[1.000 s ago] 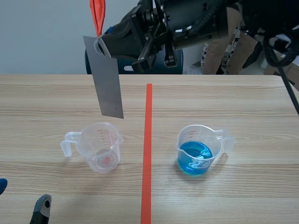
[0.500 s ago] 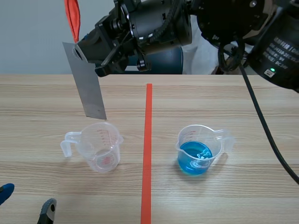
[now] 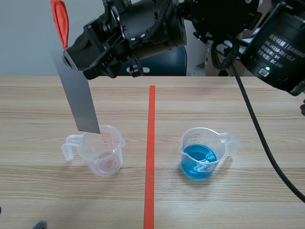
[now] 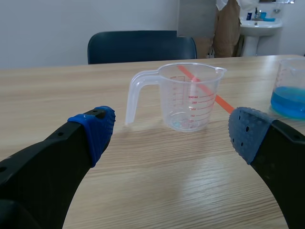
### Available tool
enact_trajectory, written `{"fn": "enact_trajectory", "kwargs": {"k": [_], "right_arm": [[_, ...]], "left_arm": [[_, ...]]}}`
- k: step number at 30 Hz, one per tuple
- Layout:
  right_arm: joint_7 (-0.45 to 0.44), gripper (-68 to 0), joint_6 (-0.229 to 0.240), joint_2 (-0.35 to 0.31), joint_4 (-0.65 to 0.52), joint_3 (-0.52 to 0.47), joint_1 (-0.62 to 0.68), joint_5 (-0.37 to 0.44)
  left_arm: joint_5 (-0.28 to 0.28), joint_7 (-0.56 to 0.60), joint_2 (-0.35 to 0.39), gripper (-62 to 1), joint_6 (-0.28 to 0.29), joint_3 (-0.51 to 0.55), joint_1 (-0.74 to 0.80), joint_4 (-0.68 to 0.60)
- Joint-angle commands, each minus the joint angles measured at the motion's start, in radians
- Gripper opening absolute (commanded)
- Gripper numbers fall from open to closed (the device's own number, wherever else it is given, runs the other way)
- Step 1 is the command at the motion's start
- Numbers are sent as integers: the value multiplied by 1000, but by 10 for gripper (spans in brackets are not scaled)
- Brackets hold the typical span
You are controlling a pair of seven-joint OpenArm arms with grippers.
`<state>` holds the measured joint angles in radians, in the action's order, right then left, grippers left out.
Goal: Do the redox reaction experiment. move the plate over the left beaker
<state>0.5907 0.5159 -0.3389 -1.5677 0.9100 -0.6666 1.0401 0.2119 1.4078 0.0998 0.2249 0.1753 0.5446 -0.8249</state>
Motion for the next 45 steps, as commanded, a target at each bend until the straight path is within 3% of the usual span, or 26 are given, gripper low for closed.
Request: {"fn": "enact_trajectory", "kwargs": {"k": [1, 3, 45], "right_arm": [[-5, -671, 0, -3, -5, -14, -20, 11], [-5, -671, 0, -2, -5, -14, -20, 10], [-13, -671, 0, -2, -5, -14, -21, -16]], "left_arm": [[16, 26, -5, -101, -37, -1, -5, -24], [21, 37, -4, -101, -57, -1, -8, -24], [18, 43, 1, -101, -54, -1, -13, -24]]}}
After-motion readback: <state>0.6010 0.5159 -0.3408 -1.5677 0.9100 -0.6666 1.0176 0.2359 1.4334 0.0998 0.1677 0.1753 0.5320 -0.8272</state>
